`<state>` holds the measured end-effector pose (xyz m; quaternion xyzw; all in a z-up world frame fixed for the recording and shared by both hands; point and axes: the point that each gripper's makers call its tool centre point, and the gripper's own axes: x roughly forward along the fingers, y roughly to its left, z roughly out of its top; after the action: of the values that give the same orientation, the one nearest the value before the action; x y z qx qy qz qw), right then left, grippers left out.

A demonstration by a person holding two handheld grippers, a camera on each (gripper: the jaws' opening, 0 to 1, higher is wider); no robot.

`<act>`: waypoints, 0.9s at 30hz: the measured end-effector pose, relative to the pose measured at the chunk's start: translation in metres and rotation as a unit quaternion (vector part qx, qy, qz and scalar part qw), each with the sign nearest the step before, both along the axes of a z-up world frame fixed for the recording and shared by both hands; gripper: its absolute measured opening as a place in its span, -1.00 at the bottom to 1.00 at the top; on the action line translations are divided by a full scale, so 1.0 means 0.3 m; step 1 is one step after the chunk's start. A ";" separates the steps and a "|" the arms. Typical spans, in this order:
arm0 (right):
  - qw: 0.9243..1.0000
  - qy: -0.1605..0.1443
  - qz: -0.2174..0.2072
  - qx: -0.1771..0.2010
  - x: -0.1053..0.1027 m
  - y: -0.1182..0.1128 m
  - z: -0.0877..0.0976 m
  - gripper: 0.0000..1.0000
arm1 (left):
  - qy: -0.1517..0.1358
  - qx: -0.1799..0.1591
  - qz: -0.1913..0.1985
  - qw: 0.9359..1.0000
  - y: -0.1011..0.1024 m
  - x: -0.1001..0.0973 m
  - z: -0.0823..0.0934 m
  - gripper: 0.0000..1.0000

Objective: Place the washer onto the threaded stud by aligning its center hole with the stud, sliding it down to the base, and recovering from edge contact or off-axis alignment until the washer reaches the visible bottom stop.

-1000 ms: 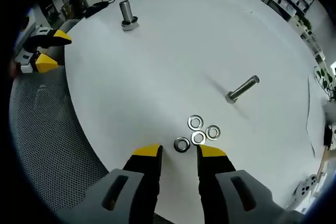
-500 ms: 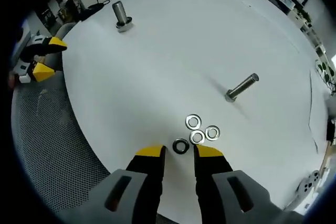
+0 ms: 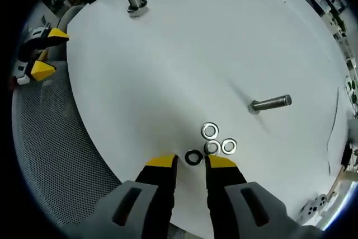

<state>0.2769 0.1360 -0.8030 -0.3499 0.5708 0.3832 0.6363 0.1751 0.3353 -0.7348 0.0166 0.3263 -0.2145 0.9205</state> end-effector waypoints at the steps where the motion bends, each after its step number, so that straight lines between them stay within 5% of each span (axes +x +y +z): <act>1: 1.000 0.000 0.003 -0.003 0.000 0.000 0.001 -0.61 | 0.000 0.000 0.000 1.000 0.000 0.000 0.000 -0.42; 6: 0.998 -0.006 0.059 -0.022 -0.001 0.008 0.001 -0.62 | -0.002 0.001 0.000 1.000 0.001 0.001 0.000 -0.42; 13: 1.000 -0.004 0.024 -0.016 0.002 0.005 0.001 -0.68 | -0.002 -0.001 0.000 1.000 -0.001 0.001 0.002 -0.42; 17: 0.997 -0.012 0.065 -0.030 -0.006 0.009 0.002 -0.68 | -0.003 -0.001 0.000 1.000 0.000 0.003 0.003 -0.42; 27: 0.999 -0.008 0.031 -0.031 -0.004 0.011 -0.001 -0.71 | -0.004 -0.002 0.003 1.000 0.002 0.005 0.004 -0.42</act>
<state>0.2758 0.1392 -0.8034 -0.3899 0.5667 0.3817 0.6173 0.1766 0.3359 -0.7337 0.0142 0.3219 -0.2123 0.9225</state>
